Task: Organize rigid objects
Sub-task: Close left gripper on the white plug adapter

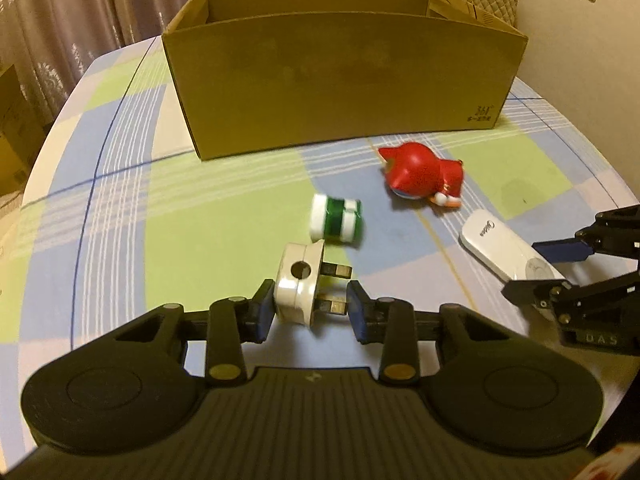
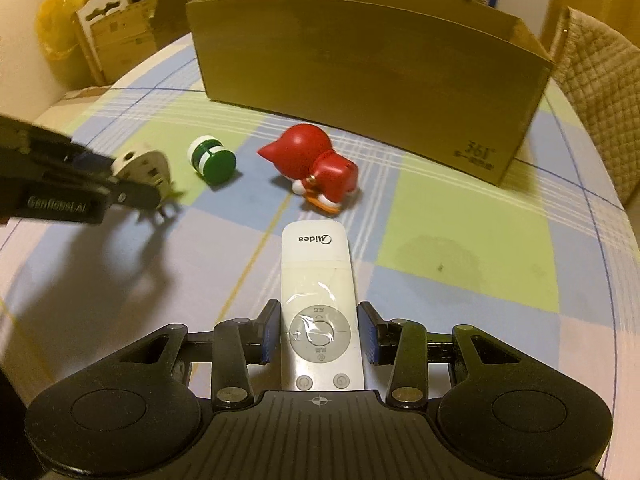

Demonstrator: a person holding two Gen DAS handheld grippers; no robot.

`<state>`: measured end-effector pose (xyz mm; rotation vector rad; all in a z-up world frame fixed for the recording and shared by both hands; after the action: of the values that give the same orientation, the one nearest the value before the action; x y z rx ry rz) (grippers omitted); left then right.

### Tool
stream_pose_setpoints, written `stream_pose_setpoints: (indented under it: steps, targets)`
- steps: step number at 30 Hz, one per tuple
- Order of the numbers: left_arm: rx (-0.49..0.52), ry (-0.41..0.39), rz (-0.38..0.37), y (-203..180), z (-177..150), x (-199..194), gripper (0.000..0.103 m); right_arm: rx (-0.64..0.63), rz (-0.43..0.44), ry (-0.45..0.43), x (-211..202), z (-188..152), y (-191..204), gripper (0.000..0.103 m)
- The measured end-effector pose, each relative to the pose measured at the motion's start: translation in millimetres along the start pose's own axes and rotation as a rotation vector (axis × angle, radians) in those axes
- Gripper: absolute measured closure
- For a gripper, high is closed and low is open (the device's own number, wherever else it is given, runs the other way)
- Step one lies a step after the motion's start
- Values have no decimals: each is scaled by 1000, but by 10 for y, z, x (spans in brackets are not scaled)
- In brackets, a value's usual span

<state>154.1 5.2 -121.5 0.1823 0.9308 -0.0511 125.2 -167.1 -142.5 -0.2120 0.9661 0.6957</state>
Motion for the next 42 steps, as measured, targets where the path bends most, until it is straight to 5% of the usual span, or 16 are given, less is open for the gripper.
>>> stream_pose_setpoints:
  steps: [16,42]
  targets:
    - [-3,-100,35,-68,48,78,67,13,-14,-52,-28,-28,-22,63]
    - [50,-117,32,-211,274,341,64,18,-19,-77,16,-12,-64,52]
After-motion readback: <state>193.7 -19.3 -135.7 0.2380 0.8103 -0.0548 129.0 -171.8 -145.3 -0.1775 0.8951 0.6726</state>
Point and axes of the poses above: each gripper's, at about its wrist camera, not at the fingertips, and x roughly the way its jaws point, y to its left, z to its top, the point moved 5 cm from there along x, roughly the way its jaws point, and after that the axes turned 9 degrees about z, right-handed, at the moved point
